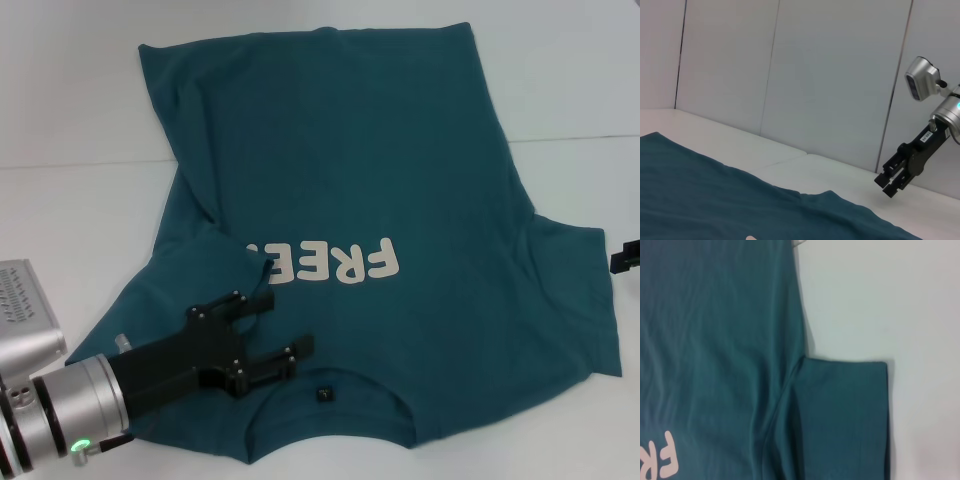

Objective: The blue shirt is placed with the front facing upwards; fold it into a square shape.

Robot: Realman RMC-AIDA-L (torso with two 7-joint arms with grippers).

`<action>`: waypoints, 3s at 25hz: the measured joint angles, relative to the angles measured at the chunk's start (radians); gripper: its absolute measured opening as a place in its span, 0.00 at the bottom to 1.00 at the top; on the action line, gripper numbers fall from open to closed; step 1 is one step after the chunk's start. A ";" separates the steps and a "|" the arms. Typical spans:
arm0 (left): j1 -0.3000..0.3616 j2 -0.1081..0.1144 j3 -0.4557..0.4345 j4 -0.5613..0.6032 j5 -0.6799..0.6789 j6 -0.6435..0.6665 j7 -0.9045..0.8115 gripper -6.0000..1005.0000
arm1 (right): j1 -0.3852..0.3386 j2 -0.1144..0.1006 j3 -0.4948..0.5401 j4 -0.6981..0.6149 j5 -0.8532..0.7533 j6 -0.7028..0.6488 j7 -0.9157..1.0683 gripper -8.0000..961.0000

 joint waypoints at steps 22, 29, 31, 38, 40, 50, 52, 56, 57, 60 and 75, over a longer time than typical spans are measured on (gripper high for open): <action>0.005 0.000 0.000 0.000 -0.001 -0.005 0.005 0.80 | 0.006 0.053 -0.024 0.038 0.000 0.119 -0.001 0.77; 0.006 0.000 0.000 0.000 0.000 -0.005 0.005 0.80 | 0.006 0.058 -0.025 0.069 0.003 0.163 -0.008 0.75; 0.006 0.000 0.000 0.000 0.000 -0.005 0.005 0.80 | 0.006 0.063 -0.025 0.069 0.003 0.172 -0.008 0.74; 0.006 0.000 0.000 -0.002 0.000 -0.005 0.005 0.80 | 0.006 0.081 -0.017 0.076 0.008 0.206 -0.009 0.71; 0.006 0.000 0.000 -0.002 0.000 -0.005 0.005 0.80 | 0.006 0.081 -0.016 0.086 0.011 0.220 -0.009 0.71; 0.006 0.000 0.000 -0.002 0.000 -0.005 0.005 0.80 | -0.020 0.083 -0.013 0.109 0.104 0.249 -0.033 0.67; 0.006 0.000 0.000 -0.002 0.000 -0.005 0.005 0.80 | -0.023 0.083 -0.013 0.109 0.114 0.251 -0.040 0.67; 0.006 0.000 0.000 -0.002 -0.003 -0.005 0.005 0.80 | -0.031 0.084 -0.014 0.109 0.139 0.252 -0.065 0.49; 0.006 0.000 0.000 -0.002 -0.003 -0.005 0.005 0.80 | -0.032 0.085 -0.014 0.109 0.143 0.252 -0.069 0.45; 0.006 0.000 0.000 -0.002 -0.005 -0.005 0.005 0.80 | -0.032 0.086 -0.019 0.107 0.153 0.248 -0.078 0.16; 0.009 0.000 -0.006 -0.002 -0.009 -0.001 0.005 0.80 | -0.039 0.078 -0.012 0.085 0.175 0.219 -0.113 0.04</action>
